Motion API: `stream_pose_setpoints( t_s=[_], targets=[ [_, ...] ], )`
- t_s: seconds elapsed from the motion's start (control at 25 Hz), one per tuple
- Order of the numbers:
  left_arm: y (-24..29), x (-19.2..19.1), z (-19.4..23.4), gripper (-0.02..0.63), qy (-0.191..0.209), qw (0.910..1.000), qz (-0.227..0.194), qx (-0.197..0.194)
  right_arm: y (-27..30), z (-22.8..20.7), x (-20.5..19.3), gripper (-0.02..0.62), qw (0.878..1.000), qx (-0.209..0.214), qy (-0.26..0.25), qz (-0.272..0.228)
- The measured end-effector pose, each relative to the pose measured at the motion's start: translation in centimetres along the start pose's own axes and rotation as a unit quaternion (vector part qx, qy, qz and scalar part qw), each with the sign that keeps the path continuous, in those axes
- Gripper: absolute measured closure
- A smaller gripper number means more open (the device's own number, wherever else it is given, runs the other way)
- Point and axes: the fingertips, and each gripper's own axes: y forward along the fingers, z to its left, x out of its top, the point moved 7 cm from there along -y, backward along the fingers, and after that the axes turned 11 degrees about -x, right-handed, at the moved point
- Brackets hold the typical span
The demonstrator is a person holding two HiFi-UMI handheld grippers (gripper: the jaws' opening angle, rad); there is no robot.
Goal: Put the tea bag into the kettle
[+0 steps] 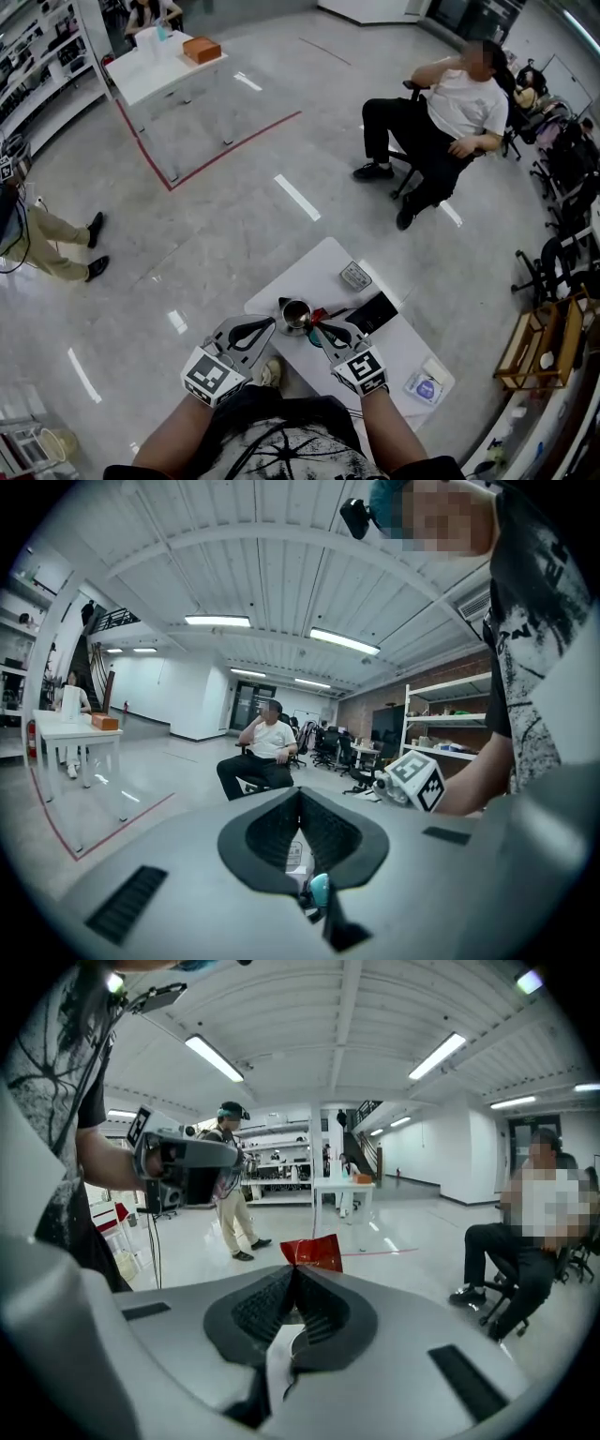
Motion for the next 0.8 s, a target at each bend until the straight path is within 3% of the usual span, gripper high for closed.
stream_pose_setpoints(
  t_s=[0.4,0.8],
  targets=[
    [-1.8,-2.5,2.8,0.598,-0.022,0.9997,0.013,0.004,9.1,0.4,-6.2,0.58,0.988,0.021,0.014,0.151],
    [-4.0,-3.8,5.3,0.599,-0.045,0.9982,0.012,0.038,15.5,0.5,-11.9,0.58,0.952,0.019,0.02,0.305]
  ],
)
